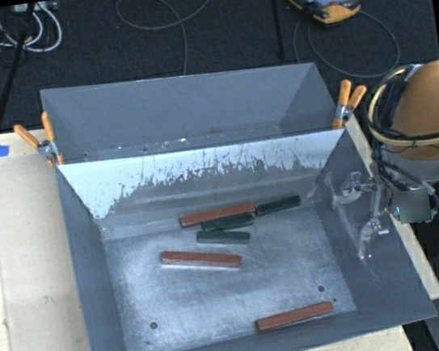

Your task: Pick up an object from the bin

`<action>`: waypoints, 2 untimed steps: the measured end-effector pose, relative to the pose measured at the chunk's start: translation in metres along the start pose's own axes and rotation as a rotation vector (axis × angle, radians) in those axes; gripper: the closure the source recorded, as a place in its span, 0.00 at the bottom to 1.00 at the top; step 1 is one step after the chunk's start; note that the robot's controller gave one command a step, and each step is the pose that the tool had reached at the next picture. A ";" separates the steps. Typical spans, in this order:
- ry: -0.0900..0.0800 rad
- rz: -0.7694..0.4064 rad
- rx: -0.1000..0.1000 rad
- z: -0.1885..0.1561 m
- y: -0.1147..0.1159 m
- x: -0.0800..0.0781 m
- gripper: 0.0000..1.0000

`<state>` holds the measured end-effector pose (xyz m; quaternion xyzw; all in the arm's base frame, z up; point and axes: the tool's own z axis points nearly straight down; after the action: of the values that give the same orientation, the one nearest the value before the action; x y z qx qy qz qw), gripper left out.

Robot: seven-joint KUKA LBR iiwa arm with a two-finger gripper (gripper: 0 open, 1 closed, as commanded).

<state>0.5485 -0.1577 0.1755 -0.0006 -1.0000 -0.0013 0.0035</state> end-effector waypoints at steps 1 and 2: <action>-0.006 -0.003 0.002 -0.004 0.000 -0.002 0.00; -0.010 0.021 0.003 0.044 0.027 0.055 0.00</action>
Offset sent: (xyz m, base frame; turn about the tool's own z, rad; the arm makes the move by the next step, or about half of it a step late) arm -0.0746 0.0372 -0.0588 0.0263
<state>0.4928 -0.1304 0.1324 -0.0113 -0.9999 0.0004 -0.0015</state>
